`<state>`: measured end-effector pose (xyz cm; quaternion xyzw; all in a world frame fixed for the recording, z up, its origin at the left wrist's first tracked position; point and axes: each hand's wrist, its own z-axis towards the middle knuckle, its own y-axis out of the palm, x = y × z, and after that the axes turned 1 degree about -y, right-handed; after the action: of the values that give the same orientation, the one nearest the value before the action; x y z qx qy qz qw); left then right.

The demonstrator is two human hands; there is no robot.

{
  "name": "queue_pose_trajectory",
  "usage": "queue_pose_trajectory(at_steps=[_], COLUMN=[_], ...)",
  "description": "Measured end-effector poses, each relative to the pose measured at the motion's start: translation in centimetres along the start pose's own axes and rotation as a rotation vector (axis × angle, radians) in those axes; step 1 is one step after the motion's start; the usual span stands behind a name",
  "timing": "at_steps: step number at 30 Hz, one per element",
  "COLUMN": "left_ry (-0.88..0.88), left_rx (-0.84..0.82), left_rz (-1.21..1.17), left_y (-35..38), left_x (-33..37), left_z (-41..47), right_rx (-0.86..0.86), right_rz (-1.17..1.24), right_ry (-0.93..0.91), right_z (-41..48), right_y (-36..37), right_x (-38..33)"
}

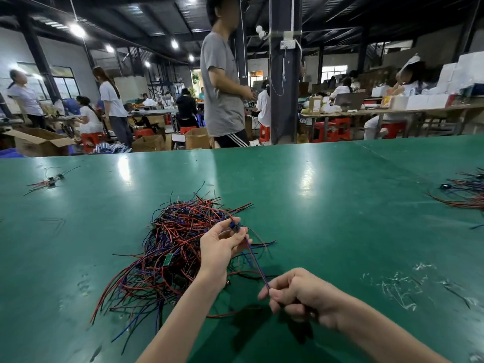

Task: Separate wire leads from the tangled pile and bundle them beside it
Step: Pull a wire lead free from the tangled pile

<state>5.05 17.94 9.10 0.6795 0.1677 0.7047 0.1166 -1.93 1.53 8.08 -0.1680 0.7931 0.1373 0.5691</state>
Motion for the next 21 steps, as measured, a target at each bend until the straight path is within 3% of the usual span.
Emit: queue_pose_trajectory(at_steps=[9, 12, 16, 21], left_ry=[-0.003, -0.043, -0.022, -0.012], left_rx=[-0.084, -0.131, -0.184, -0.158], left_rz=[-0.016, -0.010, 0.103, 0.146], left_y=[1.2, 1.8, 2.4, 2.6], left_x=[-0.8, -1.5, -2.8, -4.4], left_z=[-1.3, -1.8, -2.4, -2.1], right_rx=[-0.284, -0.144, 0.056, 0.194], right_rz=[-0.278, -0.270, -0.041, -0.013], right_ry=[0.003, -0.043, -0.165, -0.193], right_z=[-0.8, -0.7, 0.1, 0.9], right_y=[-3.2, -3.9, -3.2, -3.4], right_x=[-1.5, -1.8, -1.4, -1.1])
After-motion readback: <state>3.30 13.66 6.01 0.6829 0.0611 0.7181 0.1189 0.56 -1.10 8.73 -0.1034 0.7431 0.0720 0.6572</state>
